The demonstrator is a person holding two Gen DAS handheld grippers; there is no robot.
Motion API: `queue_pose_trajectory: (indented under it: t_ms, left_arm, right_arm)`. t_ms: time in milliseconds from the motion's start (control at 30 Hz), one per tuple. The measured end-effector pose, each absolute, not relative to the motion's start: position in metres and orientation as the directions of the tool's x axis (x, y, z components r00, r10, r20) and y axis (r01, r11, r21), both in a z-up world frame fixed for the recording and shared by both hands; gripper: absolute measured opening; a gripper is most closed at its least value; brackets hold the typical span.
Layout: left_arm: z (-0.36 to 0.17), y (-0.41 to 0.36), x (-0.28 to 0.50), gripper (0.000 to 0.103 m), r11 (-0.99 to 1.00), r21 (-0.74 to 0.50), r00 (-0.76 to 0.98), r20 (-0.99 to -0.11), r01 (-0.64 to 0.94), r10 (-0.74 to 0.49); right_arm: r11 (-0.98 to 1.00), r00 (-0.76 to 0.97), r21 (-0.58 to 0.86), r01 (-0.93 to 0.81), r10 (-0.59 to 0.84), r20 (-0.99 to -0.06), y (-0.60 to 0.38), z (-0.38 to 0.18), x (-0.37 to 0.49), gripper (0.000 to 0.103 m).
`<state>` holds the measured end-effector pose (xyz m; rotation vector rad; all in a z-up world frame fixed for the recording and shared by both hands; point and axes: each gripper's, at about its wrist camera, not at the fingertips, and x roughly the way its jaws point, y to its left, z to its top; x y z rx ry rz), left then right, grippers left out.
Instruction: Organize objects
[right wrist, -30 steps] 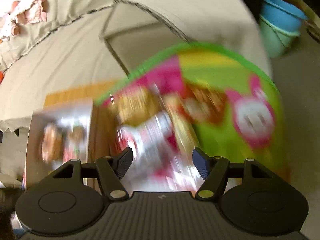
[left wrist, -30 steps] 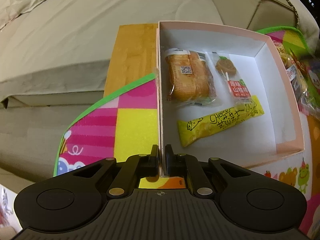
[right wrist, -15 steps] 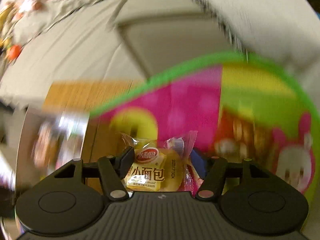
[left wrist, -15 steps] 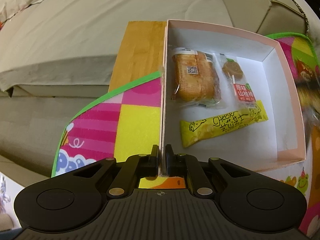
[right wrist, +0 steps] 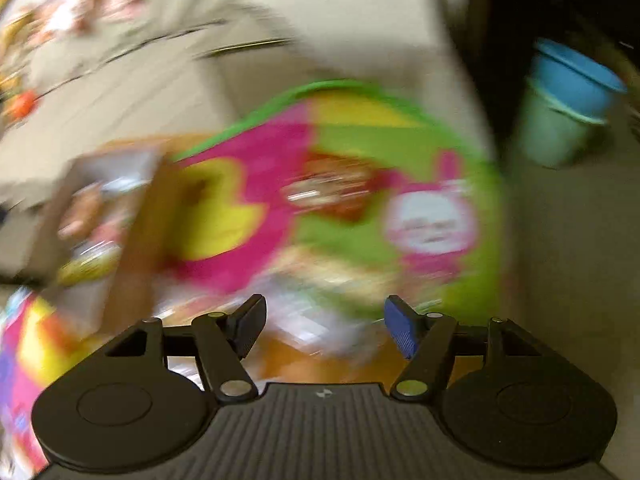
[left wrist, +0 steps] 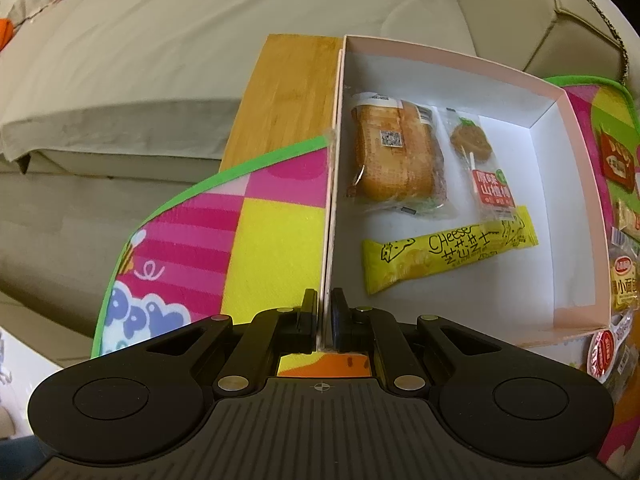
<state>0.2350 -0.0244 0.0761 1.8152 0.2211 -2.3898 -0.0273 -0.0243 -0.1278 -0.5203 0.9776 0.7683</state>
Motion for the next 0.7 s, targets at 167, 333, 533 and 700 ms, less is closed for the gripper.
queue_pose_trajectory:
  t_ms: [167,333,533,700]
  left_arm:
    - [0.077,-0.022,0.235,0.009,-0.987,-0.033,-0.266,-0.964,0.158,-0.010]
    - [0.077,-0.024,0.235,0.009,-0.983,-0.054,-0.275,-0.961,0.176,0.004]
    - [0.075,-0.026,0.235,0.009,-0.987,-0.063,-0.304,-0.952,0.150,0.014]
    - [0.072,-0.028,0.234,0.009,-0.989,-0.075,-0.302,-0.953,0.126,0.034]
  right_arm:
    - [0.846,0.392,0.022,-0.532,0.270,-0.879,-0.020,-0.149,0.044,0.035]
    - [0.863,0.265,0.095,-0.496,0.255,-0.930,-0.006,-0.174,0.026,0.035]
    - [0.708,0.183,0.102,-0.699,0.314,-0.932,0.020,-0.156,-0.035,0.067]
    - [0.508,0.493,-0.320,-0.800,0.253,-0.833,0.073,-0.161,-0.008,0.088]
